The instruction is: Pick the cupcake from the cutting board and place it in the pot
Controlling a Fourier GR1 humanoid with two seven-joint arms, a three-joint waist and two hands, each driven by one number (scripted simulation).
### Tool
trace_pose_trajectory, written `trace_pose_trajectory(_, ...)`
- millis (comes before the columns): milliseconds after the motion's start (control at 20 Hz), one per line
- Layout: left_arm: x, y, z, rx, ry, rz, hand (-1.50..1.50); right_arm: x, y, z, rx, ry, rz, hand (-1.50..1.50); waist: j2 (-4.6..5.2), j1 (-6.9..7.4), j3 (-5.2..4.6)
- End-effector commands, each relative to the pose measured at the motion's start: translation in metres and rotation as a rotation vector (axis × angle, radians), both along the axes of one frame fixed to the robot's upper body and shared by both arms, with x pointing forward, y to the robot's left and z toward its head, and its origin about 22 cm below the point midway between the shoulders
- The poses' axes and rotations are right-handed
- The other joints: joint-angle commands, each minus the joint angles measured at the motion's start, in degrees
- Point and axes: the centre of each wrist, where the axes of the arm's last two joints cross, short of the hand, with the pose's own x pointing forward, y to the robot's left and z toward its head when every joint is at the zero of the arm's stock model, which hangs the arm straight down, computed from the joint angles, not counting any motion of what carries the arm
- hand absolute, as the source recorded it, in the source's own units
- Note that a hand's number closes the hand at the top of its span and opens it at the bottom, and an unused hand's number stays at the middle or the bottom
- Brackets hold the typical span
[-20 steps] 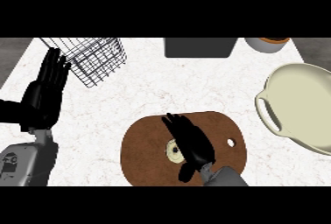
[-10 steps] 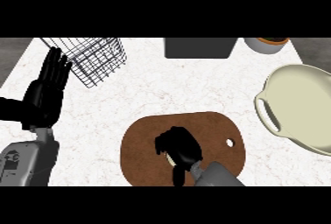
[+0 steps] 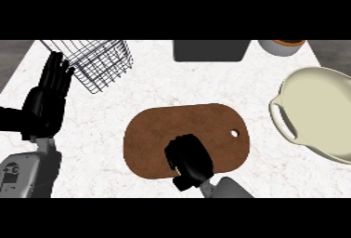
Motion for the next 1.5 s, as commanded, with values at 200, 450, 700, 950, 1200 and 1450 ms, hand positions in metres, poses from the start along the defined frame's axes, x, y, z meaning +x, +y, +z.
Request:
trace_pose_trajectory(200,0.001,0.001,0.0,0.015,-0.009,-0.007,0.0,0.073,-0.022,0.052,0.045,-0.093,-0.538,1.5,0.93,0.75,0.11)
trace_pose_trajectory(450,0.001,-0.007,0.004,0.005,-0.018,-0.04,0.0,0.127,-0.058,0.087,0.058,-0.166,-0.989,1.5,1.7,3.06,-0.05)
trace_pose_trajectory(700,0.006,-0.013,0.012,0.011,-0.041,-0.07,0.0,0.172,-0.086,0.135,-0.037,-0.352,-1.344,1.5,1.79,4.61,-0.07)
trace_pose_trajectory(950,0.008,-0.034,0.012,-0.004,-0.038,-0.097,0.0,0.196,-0.095,0.17,-0.081,-0.571,-1.535,1.5,1.63,4.72,0.05)
trace_pose_trajectory(1200,0.001,-0.006,0.005,-0.003,-0.007,-0.054,0.0,0.205,-0.122,0.187,-0.104,-0.689,-1.679,1.5,0.85,3.21,0.12)
trace_pose_trajectory(1450,0.007,0.001,0.002,0.004,-0.011,-0.025,0.0,0.207,-0.117,0.178,-0.151,-0.628,-1.736,1.5,0.63,1.51,0.14)
